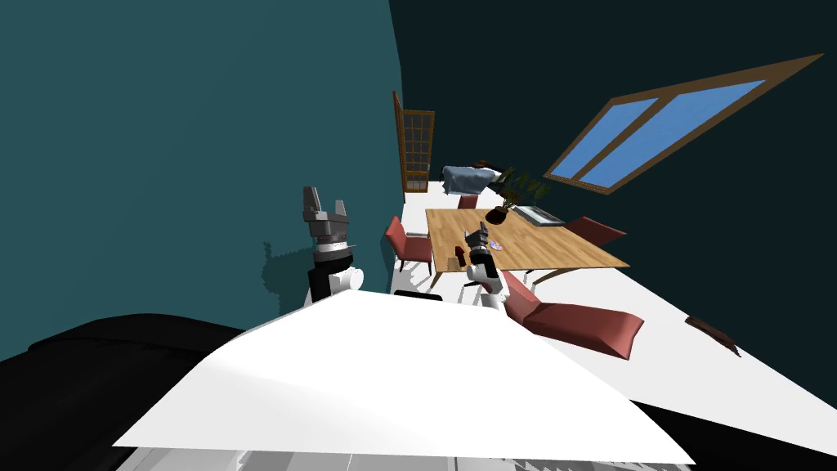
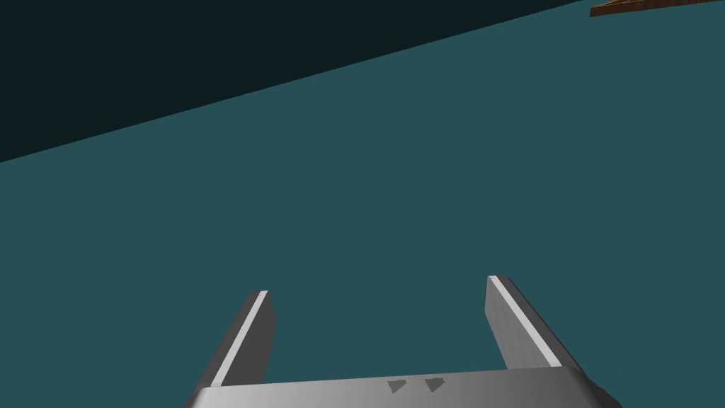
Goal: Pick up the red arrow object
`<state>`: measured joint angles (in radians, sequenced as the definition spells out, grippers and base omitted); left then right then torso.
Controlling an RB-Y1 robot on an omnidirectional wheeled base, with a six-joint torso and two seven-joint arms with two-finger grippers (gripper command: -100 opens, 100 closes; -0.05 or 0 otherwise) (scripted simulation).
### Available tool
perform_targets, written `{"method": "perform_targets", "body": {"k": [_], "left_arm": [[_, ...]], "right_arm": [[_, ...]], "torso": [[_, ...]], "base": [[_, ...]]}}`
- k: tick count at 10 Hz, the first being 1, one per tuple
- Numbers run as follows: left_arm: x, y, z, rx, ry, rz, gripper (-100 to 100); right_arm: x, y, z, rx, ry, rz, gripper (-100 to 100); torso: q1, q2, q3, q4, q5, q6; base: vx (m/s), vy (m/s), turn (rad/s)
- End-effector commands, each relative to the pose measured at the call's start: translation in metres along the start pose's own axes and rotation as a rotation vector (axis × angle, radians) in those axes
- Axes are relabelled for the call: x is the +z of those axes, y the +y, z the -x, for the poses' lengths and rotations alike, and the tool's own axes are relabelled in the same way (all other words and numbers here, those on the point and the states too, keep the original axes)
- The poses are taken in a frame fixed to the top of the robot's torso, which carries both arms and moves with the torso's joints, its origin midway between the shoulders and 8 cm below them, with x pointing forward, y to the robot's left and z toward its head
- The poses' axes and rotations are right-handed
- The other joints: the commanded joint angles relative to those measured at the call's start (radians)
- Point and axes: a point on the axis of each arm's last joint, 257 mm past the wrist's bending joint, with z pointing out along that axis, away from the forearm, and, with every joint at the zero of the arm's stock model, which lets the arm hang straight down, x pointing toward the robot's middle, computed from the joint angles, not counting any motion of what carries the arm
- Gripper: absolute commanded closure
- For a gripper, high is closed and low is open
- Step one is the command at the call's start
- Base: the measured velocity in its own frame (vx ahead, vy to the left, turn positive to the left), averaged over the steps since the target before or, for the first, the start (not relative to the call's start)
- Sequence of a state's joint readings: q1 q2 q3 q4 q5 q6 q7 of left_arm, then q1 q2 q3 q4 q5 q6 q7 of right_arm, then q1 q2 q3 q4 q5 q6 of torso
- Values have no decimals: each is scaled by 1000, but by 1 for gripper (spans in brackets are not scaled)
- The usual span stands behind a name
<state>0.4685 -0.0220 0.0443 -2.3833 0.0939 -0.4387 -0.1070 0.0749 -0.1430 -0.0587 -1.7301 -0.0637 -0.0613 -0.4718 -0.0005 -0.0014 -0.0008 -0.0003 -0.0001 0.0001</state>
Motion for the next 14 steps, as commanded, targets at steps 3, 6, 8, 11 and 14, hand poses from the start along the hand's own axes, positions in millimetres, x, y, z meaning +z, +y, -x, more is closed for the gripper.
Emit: {"method": "perform_targets", "body": {"k": [3, 6, 8, 11, 14], "left_arm": [[0, 0, 0, 0, 0, 0, 0], [0, 0, 0, 0, 0, 0, 0], [0, 0, 0, 0, 0, 0, 0], [0, 0, 0, 0, 0, 0, 0], [0, 0, 0, 0, 0, 0, 0]], "right_arm": [[18, -33, 10, 79, -36, -91, -100], [28, -52, 14, 129, -60, -147, -100], [37, -71, 17, 179, -87, -203, -100], [44, -91, 19, 227, -116, -261, -100], [58, -118, 18, 321, -165, -352, -100]], "torso": [[0, 0, 0, 0, 0, 0], [0, 0, 0, 0, 0, 0], [0, 0, 0, 0, 0, 0], [0, 0, 0, 0, 0, 0], [0, 1, 0, 0, 0, 0]], "base": [[15, -8, -41], [7, -3, -29], [17, -7, -47], [12, -5, -28], [13, -7, -52]]}}
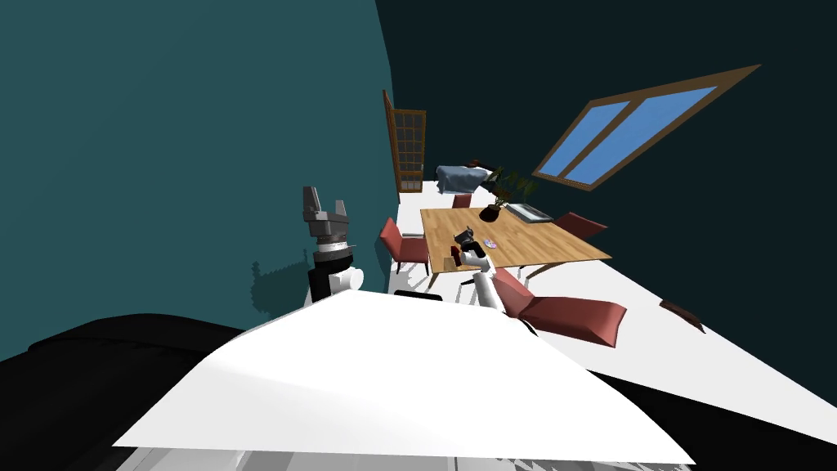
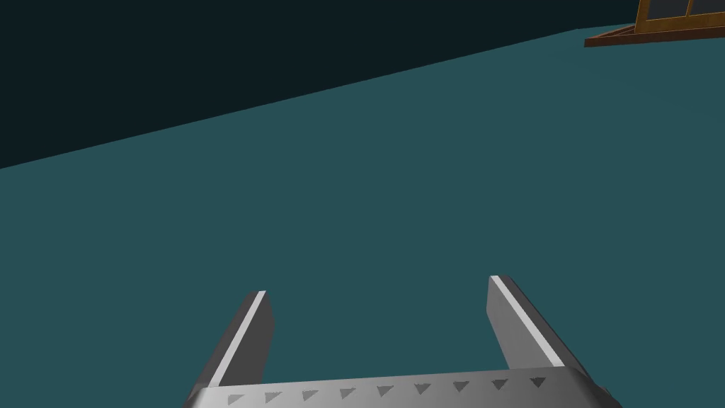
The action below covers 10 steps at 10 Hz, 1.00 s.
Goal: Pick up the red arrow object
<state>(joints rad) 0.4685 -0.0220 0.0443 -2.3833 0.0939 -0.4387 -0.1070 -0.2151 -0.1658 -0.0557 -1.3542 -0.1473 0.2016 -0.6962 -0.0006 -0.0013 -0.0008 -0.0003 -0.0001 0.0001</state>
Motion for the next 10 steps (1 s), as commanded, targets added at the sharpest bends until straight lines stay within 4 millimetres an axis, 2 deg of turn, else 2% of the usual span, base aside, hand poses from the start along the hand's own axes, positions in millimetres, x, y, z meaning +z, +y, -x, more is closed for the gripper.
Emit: {"method": "perform_targets", "body": {"k": [1, 2, 3, 4, 5, 6, 8, 9, 10], "left_arm": [[0, 0, 0, 0, 0, 0, 0], [0, 0, 0, 0, 0, 0, 0], [0, 0, 0, 0, 0, 0, 0], [0, 0, 0, 0, 0, 0, 0], [0, 0, 0, 0, 0, 0, 0], [0, 0, 0, 0, 0, 0, 0], [0, 0, 0, 0, 0, 0, 0], [0, 0, 0, 0, 0, 0, 0], [0, 0, 0, 0, 0, 0, 0]], "right_arm": [[5, -15, 7, 27, -34, -46, -100], [15, -21, 3, 72, -47, -77, -100], [14, -31, 13, 73, -74, -104, -100], [23, -35, 6, 116, -85, -131, -100], [22, -47, 18, 117, -115, -160, -100], [30, -49, 9, 158, -125, -186, -100], [28, -64, 25, 159, -164, -218, -100], [34, -72, 21, 199, -192, -257, -100], [32, -80, 30, 199, -212, -273, -100]], "torso": [[0, 0, 0, 0, 0, 0], [0, 0, 0, 0, 0, 0], [0, 0, 0, 0, 0, 0], [0, 0, 0, 0, 0, 0], [0, 0, 0, 0, 0, 0], [0, 0, 0, 0, 0, 0], [0, 0, 0, 0, 0, 0], [0, 1, 0, 0, 0, 0], [0, 1, 0, 0, 0, 0]], "base": [[15, -9, -29], [18, -12, -61], [16, -7, -22], [16, -10, -63], [15, -7, -31], [15, -11, -52], [10, -9, -14], [12, -12, -71], [13, -10, -29]]}}
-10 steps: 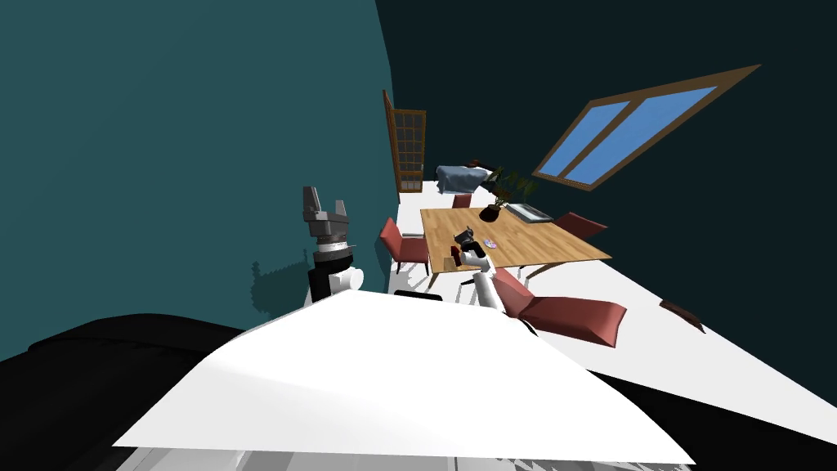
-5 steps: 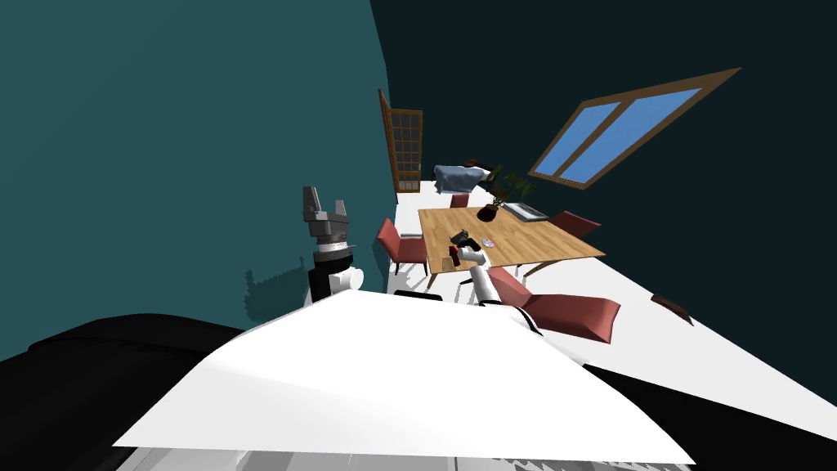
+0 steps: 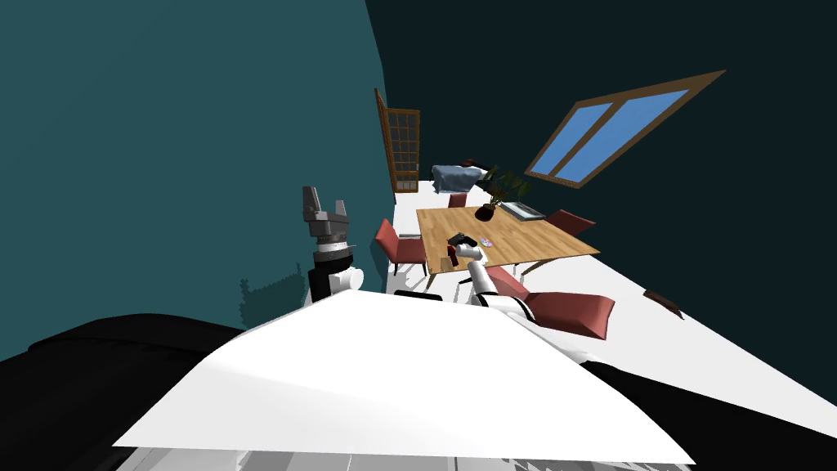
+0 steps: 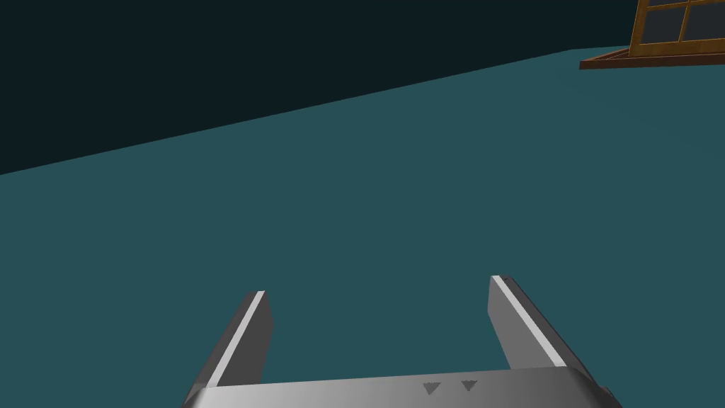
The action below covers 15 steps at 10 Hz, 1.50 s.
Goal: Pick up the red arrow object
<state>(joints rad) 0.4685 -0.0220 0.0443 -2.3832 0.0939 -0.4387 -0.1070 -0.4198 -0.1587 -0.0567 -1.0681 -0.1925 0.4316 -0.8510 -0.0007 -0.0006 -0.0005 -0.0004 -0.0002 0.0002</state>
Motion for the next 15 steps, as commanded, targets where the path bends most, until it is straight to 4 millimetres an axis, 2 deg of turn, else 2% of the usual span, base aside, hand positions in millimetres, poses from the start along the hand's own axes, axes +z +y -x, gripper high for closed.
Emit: {"method": "perform_targets", "body": {"k": [1, 3, 4, 6, 7, 8, 9, 10, 11, 12, 15], "left_arm": [[0, 0, 0, 0, 0, 0, 0], [0, 0, 0, 0, 0, 0, 0], [0, 0, 0, 0, 0, 0, 0], [0, 0, 0, 0, 0, 0, 0], [0, 0, 0, 0, 0, 0, 0], [0, 0, 0, 0, 0, 0, 0], [0, 0, 0, 0, 0, 0, 0], [0, 0, 0, 0, 0, 0, 0], [0, 0, 0, 0, 0, 0, 0], [0, 0, 0, 0, 0, 0, 0], [0, 0, 0, 0, 0, 0, 0]], "right_arm": [[6, -7, -3, 44, -31, -45, -100], [9, -17, 14, 47, -67, -66, -100], [12, -21, 4, 82, -85, -97, -100], [14, -31, 20, 85, -120, -117, -100], [16, -36, 13, 118, -144, -149, -100], [17, -43, 25, 121, -170, -162, -100], [18, -47, 17, 152, -191, -188, -100], [18, -55, 31, 155, -223, -205, -100], [19, -58, 24, 184, -247, -230, -100], [17, -67, 39, 187, -282, -248, -100], [15, -73, 36, 215, -316, -276, -100]], "torso": [[0, 0, 0, 0, 0, 0], [0, 0, 0, 0, 0, 0], [0, 0, 0, 0, 0, 0], [0, 0, 0, 0, 0, 0], [0, 0, 0, 0, 0, 0], [0, 0, 0, 0, 0, 0], [0, 0, 0, 0, 0, 0], [0, 0, 0, 0, 0, 0], [0, 0, 0, 0, 0, 0], [0, 0, 0, 0, 0, 0], [1, 1, 1, 0, 0, 0]], "base": [[14, -13, -61], [13, -6, -8], [9, -7, -56], [9, -6, -15], [13, -9, -60], [14, -6, -25], [13, -9, -51], [13, -7, -20], [17, -7, -50], [15, -5, -24], [2, -2, -18]]}}
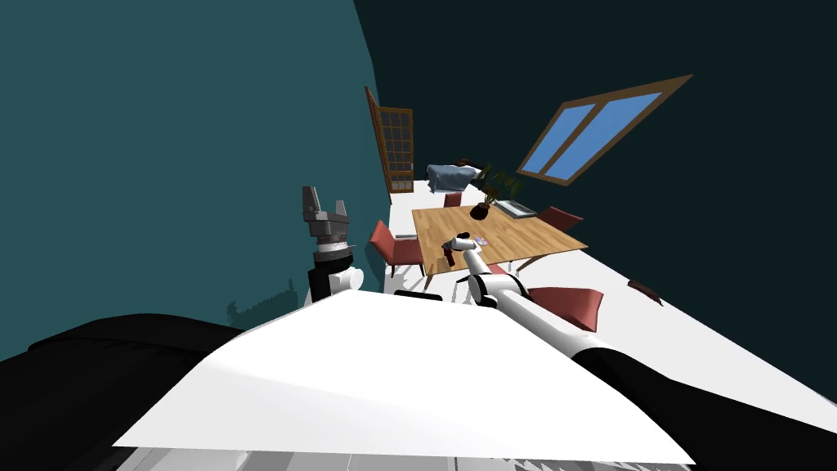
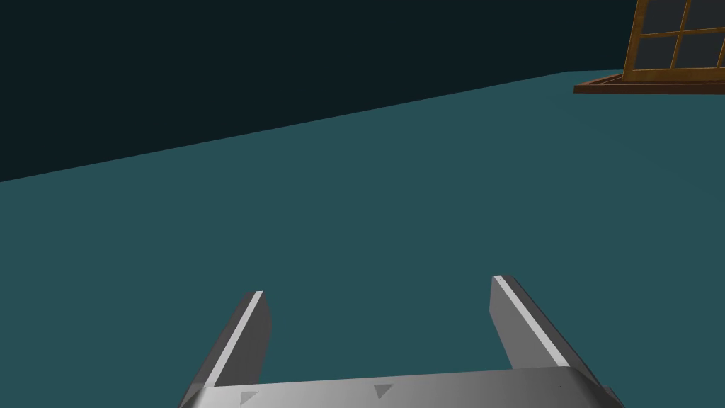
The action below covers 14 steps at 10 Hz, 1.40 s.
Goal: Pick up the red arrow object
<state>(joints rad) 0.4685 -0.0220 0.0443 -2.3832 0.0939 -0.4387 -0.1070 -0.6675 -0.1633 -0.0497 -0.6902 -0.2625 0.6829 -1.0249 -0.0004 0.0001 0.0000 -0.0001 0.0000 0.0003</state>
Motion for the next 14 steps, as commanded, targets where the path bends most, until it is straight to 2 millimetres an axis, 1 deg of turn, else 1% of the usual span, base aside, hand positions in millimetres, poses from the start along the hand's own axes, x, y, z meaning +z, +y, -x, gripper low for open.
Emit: {"method": "perform_targets", "body": {"k": [1, 2, 3, 4, 5, 6, 7, 8, 9, 10, 11, 13, 14], "left_arm": [[0, 0, 0, 0, 0, 0, 0], [0, 0, 0, 0, 0, 0, 0], [0, 0, 0, 0, 0, 0, 0], [0, 0, 0, 0, 0, 0, 0], [0, 0, 0, 0, 0, 0, 0], [0, 0, 0, 0, 0, 0, 0], [0, 0, 0, 0, 0, 0, 0], [0, 0, 0, 0, 0, 0, 0], [0, 0, 0, 0, 0, 0, 0], [0, 0, 0, 0, 0, 0, 0], [0, 0, 0, 0, 0, 0, 0], [0, 0, 0, 0, 0, 0, 0], [0, 0, 0, 0, 0, 0, 0]], "right_arm": [[3, -7, 11, 19, -42, -23, -100], [1, -11, 9, 46, -73, -48, -100], [3, -14, 16, 48, -88, -53, -100], [1, -18, 15, 73, -120, -74, -100], [3, -21, 27, 78, -144, -82, -100], [-1, -24, 23, 100, -169, -98, -100], [1, -27, 34, 105, -191, -105, -100], [-3, -29, 30, 125, -213, -118, -100], [-3, -31, 39, 129, -231, -123, -100], [-6, -34, 44, 152, -270, -138, -100], [-6, -35, 46, 153, -275, -139, -100], [-13, -39, 56, 192, -340, -161, -100], [-13, -39, 56, 192, -340, -161, -100]], "torso": [[0, 0, 0, 0, 0, 0], [0, 0, 0, 0, 0, 0], [0, 0, 0, 0, 0, 0], [0, 0, 0, 0, 0, 0], [0, 0, 0, 0, 0, 0], [0, 0, 0, 0, 0, 0], [0, 0, 0, 0, 0, 0], [0, 0, 0, 0, 0, 0], [0, 0, 0, 0, 0, 0], [0, 0, 0, 0, 0, 0], [1, 0, 0, 0, 0, 0], [1, 0, 0, 0, 0, 0], [1, 0, 0, 0, 0, 0]], "base": [[10, -6, -24], [15, -6, -37], [12, -4, -22], [11, -5, -46], [10, -2, -16], [10, 1, -37], [10, 2, -15], [9, 1, -33], [7, 1, -14], [8, 2, -27], [7, 3, -13], [6, 5, -31], [7, 5, -5]]}}
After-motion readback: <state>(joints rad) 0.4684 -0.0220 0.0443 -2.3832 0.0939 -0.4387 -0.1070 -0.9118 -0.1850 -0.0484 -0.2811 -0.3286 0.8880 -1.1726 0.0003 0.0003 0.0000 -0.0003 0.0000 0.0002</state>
